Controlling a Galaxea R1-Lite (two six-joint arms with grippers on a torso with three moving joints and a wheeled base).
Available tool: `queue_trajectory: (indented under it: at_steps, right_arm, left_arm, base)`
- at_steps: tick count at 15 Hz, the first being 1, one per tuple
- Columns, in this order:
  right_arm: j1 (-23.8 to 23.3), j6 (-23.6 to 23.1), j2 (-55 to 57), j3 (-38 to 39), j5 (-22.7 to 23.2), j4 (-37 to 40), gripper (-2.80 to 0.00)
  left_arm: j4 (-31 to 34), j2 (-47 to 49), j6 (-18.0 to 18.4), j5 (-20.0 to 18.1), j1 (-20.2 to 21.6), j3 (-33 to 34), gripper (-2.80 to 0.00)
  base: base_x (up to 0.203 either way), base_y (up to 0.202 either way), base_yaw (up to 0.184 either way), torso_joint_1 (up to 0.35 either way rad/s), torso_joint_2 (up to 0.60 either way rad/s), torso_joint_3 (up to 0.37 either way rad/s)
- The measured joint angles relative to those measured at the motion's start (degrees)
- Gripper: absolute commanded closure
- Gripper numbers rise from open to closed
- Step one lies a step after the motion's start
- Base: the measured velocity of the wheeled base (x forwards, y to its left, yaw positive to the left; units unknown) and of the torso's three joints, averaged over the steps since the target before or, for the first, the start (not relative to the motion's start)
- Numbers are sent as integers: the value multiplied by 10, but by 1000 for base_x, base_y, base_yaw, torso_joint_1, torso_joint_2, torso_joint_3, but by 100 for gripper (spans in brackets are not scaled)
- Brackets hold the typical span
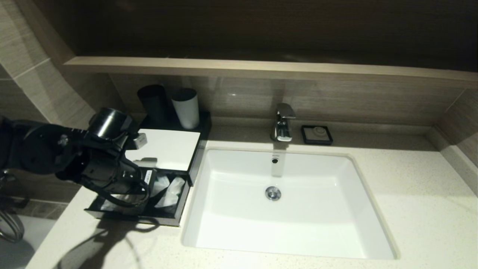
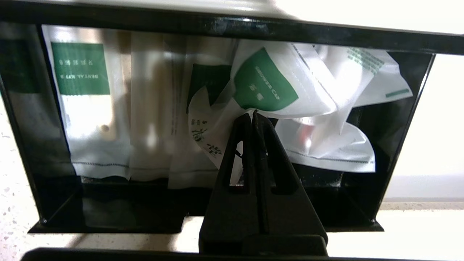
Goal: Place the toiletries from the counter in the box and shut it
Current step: Place the bathroom toiletry into the drawer
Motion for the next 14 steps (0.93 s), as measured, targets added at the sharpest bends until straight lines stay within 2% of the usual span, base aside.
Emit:
queue_trajectory:
  at_steps: [14]
  right_arm:
    - [0, 0, 0, 0, 0, 0, 0]
  left_arm:
    - [-58, 46, -24, 3, 0, -7, 0]
  base:
    - [0, 0, 0, 0, 0, 0]
